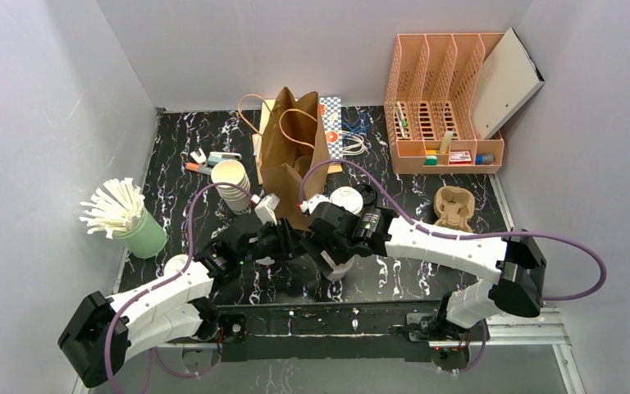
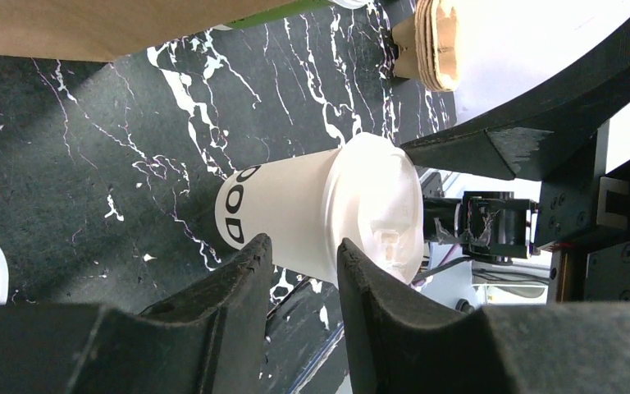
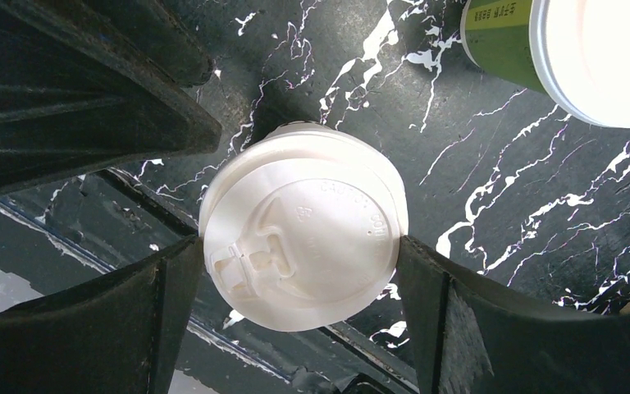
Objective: Pack the takeout coffee
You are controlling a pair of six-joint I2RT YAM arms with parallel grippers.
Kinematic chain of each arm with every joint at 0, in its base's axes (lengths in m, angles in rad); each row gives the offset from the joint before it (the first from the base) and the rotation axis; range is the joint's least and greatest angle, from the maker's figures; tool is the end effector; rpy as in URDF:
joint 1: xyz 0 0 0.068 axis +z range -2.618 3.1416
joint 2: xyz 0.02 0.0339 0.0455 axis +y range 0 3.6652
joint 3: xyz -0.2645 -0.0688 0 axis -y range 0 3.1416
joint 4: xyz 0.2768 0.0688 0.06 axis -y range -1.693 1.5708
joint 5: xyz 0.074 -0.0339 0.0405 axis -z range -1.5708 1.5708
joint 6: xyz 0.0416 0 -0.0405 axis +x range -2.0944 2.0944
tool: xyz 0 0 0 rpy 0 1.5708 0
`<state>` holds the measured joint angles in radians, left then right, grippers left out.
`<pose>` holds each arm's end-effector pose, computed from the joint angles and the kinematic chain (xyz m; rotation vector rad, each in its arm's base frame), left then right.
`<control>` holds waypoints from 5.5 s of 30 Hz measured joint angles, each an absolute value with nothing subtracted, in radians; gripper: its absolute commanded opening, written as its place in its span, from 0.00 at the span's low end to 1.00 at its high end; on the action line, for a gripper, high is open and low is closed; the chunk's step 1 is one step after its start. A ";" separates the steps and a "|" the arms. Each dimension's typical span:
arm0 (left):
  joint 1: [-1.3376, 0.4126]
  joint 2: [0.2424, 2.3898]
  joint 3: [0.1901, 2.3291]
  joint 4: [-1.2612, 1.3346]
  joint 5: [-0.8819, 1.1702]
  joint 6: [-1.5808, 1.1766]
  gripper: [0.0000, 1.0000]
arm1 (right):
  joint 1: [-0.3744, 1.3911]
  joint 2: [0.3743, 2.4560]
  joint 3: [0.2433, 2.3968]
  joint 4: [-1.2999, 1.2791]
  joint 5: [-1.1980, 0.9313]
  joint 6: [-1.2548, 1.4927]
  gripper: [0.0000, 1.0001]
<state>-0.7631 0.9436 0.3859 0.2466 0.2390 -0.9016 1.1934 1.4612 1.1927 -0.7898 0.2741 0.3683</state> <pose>0.1669 -0.1732 0.1971 0.0382 2.1141 -1.3056 0.1320 0.3024 0.2614 -0.9493 2.4015 0.2231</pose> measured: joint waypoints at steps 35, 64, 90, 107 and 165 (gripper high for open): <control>-0.763 0.834 0.393 0.216 0.211 -0.905 0.67 | 1.192 1.488 1.276 -0.857 0.300 0.366 0.98; -0.715 1.079 0.344 0.429 0.355 -0.933 0.57 | 1.192 1.428 1.198 -0.747 0.261 0.300 0.98; -0.715 1.014 0.490 0.216 0.340 -0.846 0.56 | 0.899 0.974 0.896 -0.648 0.132 0.579 0.54; -0.753 0.789 0.356 0.156 0.301 -0.962 0.37 | 0.876 0.811 0.449 -0.332 -0.037 0.770 0.19; -0.788 0.731 0.148 0.416 0.227 -1.209 0.27 | 0.784 0.942 0.581 -0.038 -0.119 0.574 0.62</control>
<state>-0.7879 0.7315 0.1482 0.4156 0.2268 -1.2087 0.7837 0.9417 0.5808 -0.0376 -0.1192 0.5739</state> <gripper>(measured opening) 0.275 0.509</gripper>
